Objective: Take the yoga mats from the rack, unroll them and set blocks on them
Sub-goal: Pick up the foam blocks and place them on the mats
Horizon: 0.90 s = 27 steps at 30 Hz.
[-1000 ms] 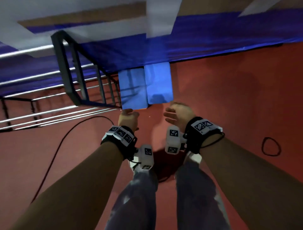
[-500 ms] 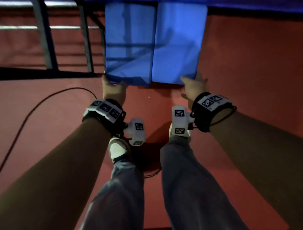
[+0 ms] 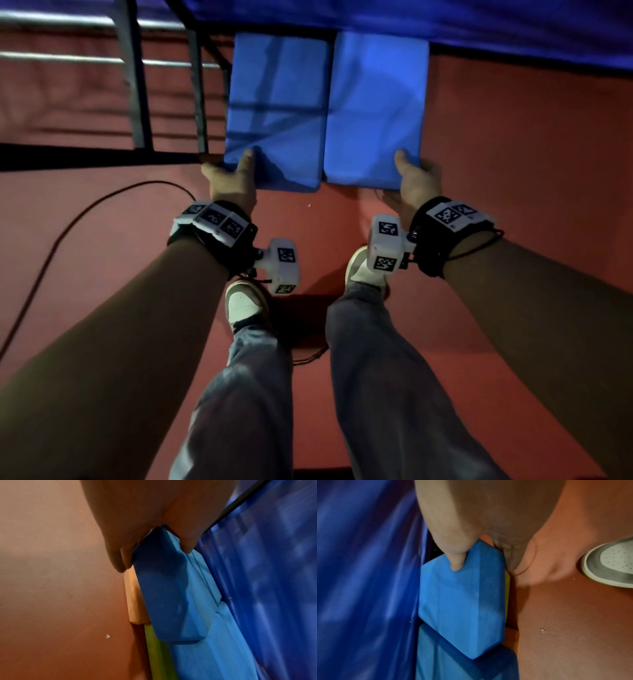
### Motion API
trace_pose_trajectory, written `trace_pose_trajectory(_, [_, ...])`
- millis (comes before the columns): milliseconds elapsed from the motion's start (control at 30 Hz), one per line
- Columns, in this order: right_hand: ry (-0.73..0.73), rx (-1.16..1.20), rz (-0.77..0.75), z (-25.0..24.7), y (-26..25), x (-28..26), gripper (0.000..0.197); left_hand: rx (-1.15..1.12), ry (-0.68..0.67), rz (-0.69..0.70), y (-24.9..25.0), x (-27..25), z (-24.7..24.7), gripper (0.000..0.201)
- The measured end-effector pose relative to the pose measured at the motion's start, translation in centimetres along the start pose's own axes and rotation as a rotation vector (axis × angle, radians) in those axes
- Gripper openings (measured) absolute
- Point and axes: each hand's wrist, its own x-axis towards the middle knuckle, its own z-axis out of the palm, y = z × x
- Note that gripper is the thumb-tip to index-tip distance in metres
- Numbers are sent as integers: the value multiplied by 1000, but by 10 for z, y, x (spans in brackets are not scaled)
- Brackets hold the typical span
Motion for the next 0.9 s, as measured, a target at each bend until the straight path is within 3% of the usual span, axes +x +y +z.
trace_pose_trajectory(133, [37,122,-26,-24,-27,-30,59,-82,-65,-146,18,-35,-11,68])
trace_pose_trajectory(267, [59,106,-29,-60,-64,-89,76,-163,-156,-295,45,-106,-33,55])
trace_pose_trajectory(433, [-114,66,27,-120,-107,-186,64,-219,-207,-347,91,-230,-75,39])
trace_pose_trajectory(567, [-188,20,13,-168,-145,-276,37,-314,-199,-338,113,-323,-115,40])
trace_pose_trajectory(667, [-260,33,23,-194,-156,-321,44,-405,-169,-280,116,-376,-140,44])
trace_pose_trajectory(767, [-361,74,0,-215,-158,-360,40,-509,-165,-241,105,-425,-163,19])
trace_pose_trajectory(900, [-514,207,61,-244,-145,-401,40,-596,-133,-167,71,-475,-190,28])
